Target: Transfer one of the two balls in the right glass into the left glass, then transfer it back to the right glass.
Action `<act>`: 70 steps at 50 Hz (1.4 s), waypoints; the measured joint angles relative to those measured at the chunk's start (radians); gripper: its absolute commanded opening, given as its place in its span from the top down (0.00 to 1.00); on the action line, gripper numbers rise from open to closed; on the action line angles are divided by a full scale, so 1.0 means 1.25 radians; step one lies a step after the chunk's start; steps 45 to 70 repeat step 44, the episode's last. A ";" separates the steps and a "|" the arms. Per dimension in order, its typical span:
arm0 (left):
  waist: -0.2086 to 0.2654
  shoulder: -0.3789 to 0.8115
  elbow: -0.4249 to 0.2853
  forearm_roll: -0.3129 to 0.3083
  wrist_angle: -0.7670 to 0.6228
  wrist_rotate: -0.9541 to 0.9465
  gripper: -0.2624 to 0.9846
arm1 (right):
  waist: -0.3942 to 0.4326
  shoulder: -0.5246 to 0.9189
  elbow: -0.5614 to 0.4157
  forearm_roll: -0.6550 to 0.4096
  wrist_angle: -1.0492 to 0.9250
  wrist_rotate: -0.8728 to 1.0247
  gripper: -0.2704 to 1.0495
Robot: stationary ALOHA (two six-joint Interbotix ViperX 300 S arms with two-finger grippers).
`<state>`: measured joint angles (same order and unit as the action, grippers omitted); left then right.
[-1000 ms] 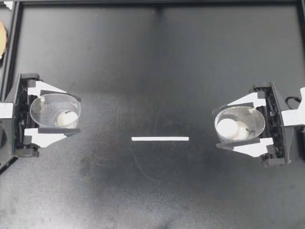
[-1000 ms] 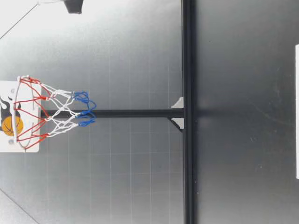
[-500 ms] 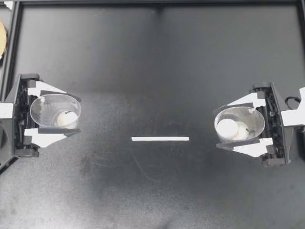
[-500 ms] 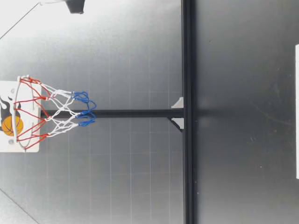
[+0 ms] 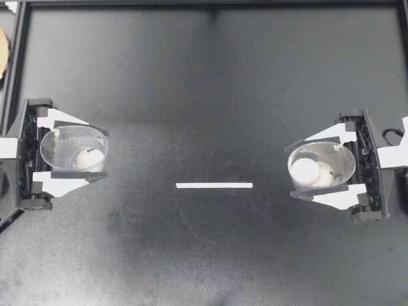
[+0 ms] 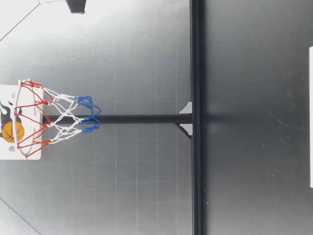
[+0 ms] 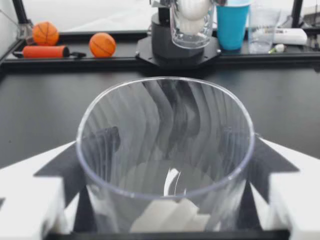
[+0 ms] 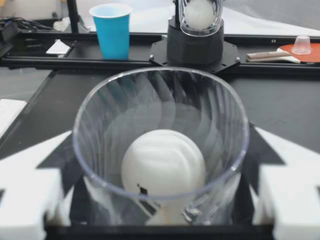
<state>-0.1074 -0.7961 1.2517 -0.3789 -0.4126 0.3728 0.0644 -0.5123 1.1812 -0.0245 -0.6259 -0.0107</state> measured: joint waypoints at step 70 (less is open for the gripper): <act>0.000 -0.006 0.012 0.000 0.005 -0.006 0.28 | 0.001 -0.007 0.005 0.001 0.000 0.000 0.40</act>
